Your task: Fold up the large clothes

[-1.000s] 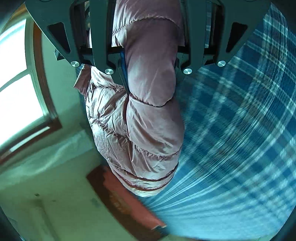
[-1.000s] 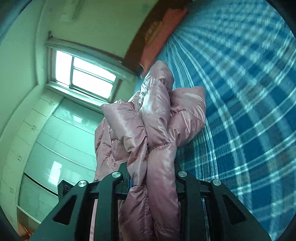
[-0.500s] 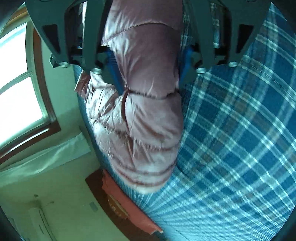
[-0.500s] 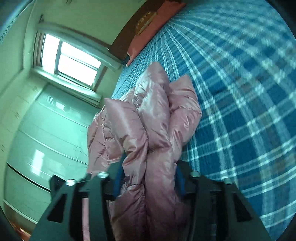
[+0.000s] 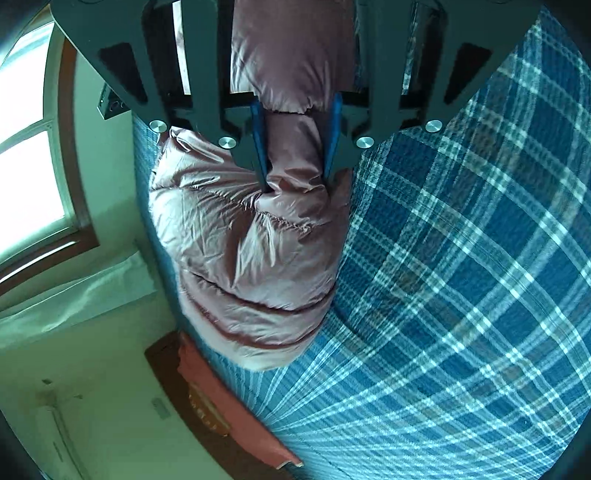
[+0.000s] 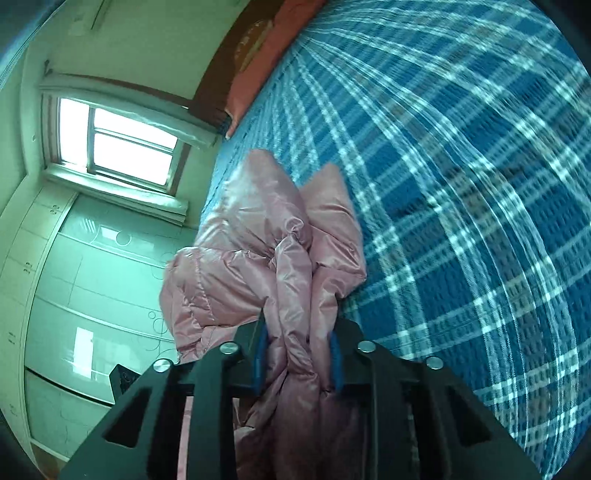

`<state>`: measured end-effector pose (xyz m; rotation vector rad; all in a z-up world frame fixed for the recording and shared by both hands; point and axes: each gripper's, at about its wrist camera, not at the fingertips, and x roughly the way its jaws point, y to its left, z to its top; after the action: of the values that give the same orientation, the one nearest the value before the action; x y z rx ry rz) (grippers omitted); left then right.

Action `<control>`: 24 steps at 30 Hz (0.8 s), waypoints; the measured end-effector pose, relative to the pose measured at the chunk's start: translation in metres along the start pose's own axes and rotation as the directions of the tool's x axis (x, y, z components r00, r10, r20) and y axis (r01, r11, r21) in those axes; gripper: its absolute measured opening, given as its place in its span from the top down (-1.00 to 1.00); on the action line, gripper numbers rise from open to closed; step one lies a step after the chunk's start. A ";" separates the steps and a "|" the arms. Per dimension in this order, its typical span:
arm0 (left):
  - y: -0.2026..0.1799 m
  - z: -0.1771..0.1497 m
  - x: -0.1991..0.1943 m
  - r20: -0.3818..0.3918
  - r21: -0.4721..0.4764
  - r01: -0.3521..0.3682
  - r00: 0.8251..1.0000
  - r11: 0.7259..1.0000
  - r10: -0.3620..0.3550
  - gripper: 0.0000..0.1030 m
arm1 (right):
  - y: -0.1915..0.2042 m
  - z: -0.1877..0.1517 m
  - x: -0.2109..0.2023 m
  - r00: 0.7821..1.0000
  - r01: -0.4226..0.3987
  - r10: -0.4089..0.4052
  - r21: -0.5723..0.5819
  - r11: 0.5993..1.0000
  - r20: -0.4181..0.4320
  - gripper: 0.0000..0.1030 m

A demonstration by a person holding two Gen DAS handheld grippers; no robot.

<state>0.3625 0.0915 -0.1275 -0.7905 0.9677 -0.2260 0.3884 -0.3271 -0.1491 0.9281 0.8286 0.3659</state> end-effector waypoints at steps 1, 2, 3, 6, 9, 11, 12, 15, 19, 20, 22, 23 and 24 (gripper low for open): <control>0.001 0.000 0.002 -0.006 0.002 -0.008 1.000 1.000 0.008 0.52 | -0.002 0.000 0.000 1.000 -0.006 0.006 0.009 1.000 -0.002 0.51; 0.002 0.001 0.004 -0.014 0.004 -0.011 1.000 1.000 0.011 0.52 | -0.005 -0.002 -0.001 1.000 -0.013 0.013 0.014 1.000 -0.004 0.51; 0.002 0.001 0.004 -0.018 0.008 -0.008 1.000 1.000 0.008 0.52 | -0.005 -0.001 -0.001 1.000 -0.015 0.015 0.012 1.000 -0.005 0.51; -0.001 0.000 -0.004 -0.012 0.043 -0.010 1.000 0.999 0.011 0.40 | -0.003 -0.001 -0.007 1.000 -0.010 0.010 -0.001 1.000 -0.004 0.38; -0.001 -0.008 -0.022 0.016 0.030 -0.013 1.000 0.999 0.013 0.12 | -0.002 -0.011 -0.023 1.000 0.014 -0.014 -0.025 1.000 0.005 -0.02; 0.001 -0.018 -0.035 0.031 0.018 -0.009 0.999 1.000 0.008 -0.14 | 0.000 -0.021 -0.035 1.000 0.005 -0.005 -0.034 0.999 0.006 -0.20; 0.003 -0.027 -0.044 0.036 0.008 0.002 0.999 1.000 -0.002 -0.22 | 0.001 -0.030 -0.042 1.000 -0.006 0.006 -0.034 0.999 -0.001 -0.22; 0.008 -0.052 -0.064 0.032 -0.022 0.038 0.999 0.999 -0.037 -0.32 | 0.001 -0.054 -0.061 0.999 -0.047 0.046 -0.026 0.999 -0.017 -0.29; 0.014 -0.090 -0.083 0.021 -0.067 0.077 0.997 0.995 -0.076 -0.39 | 0.007 -0.088 -0.079 0.998 -0.064 0.063 -0.044 0.997 -0.026 -0.36; 0.014 -0.096 -0.085 0.019 -0.072 0.085 0.996 0.994 -0.084 -0.41 | 0.006 -0.094 -0.082 0.998 -0.066 0.065 -0.045 0.997 -0.028 -0.38; 0.014 -0.110 -0.086 0.009 -0.075 0.103 0.995 0.992 -0.102 -0.43 | 0.004 -0.106 -0.084 0.998 -0.057 0.056 -0.041 0.998 -0.034 -0.39; 0.013 -0.113 -0.085 0.007 -0.072 0.104 0.995 0.992 -0.104 -0.43 | 0.001 -0.109 -0.085 0.998 -0.055 0.054 -0.037 0.998 -0.036 -0.39; 0.012 -0.117 -0.083 0.004 -0.066 0.097 0.995 0.993 -0.097 -0.31 | -0.002 -0.112 -0.084 0.997 -0.062 0.061 -0.025 0.998 -0.046 -0.39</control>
<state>0.2192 0.0839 -0.1190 -0.8995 0.9409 -0.2787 0.2488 -0.3162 -0.1484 0.9253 0.8356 0.4513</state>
